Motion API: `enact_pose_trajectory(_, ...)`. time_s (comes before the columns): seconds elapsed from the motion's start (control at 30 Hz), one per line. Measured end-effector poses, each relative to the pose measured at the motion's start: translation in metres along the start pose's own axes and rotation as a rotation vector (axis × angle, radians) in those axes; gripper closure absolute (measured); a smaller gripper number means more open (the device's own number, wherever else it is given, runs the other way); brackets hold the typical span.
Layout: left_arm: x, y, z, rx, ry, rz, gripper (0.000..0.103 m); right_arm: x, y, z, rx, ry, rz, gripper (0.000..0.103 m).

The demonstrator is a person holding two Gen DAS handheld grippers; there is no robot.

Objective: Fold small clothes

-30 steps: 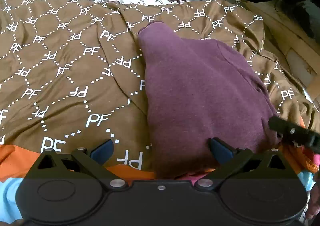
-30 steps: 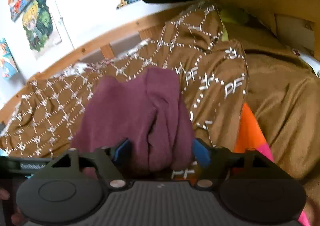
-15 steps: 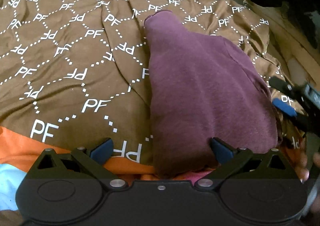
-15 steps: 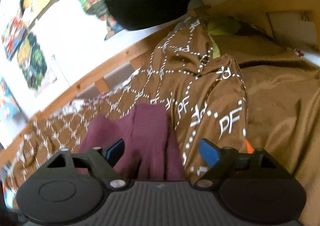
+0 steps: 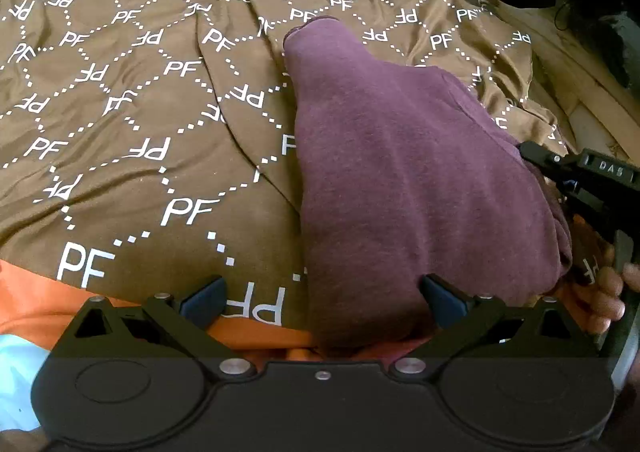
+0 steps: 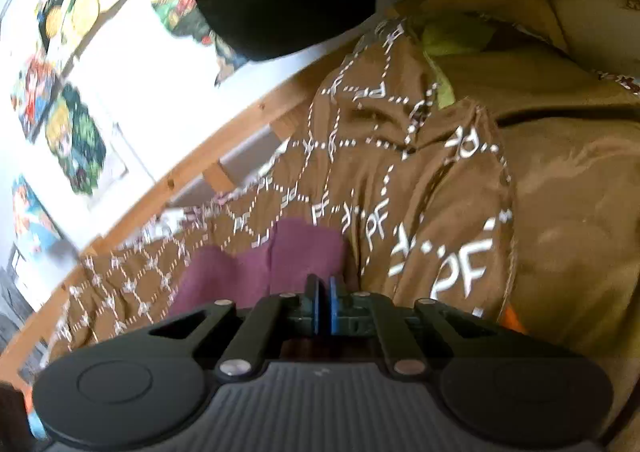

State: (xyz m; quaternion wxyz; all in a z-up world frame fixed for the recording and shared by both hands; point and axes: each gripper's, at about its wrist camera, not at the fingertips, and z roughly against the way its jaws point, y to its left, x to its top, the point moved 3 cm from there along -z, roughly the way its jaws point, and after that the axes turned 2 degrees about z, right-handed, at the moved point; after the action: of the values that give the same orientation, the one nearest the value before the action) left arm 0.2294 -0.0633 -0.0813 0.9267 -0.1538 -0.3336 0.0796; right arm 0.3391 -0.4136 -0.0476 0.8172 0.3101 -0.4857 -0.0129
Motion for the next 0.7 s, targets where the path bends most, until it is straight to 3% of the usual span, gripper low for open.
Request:
enact_pose_trajectory(0.17,-0.001,-0.002,-0.001,0.007,-0.005,-0.004,0.001,-0.001,-0.013,0.001,0.01,0.014,-0.082,0.1)
enact_pose_trajectory(0.27,-0.001,-0.001,-0.001,0.001,-0.004,0.0,0.001,-0.001,-0.006,0.002,0.007,0.015,-0.051,0.091)
enact_pose_trajectory(0.4,-0.001,0.003,-0.002,-0.018,0.0,0.012,0.001,-0.001,-0.001,0.001,0.051,0.023,-0.073,0.059)
enact_pose_trajectory(0.47,-0.001,0.004,-0.003,-0.025,0.0,0.018,0.001,-0.002,0.0,0.001,0.071,0.031,-0.069,0.061)
enact_pose_trajectory(0.57,-0.002,0.005,-0.003,-0.029,-0.005,0.019,0.001,-0.004,0.011,0.0,0.038,0.031,0.016,0.089)
enact_pose_trajectory(0.7,-0.002,0.006,-0.003,-0.032,-0.004,0.021,0.001,-0.008,0.036,-0.001,0.034,0.025,0.179,0.092)
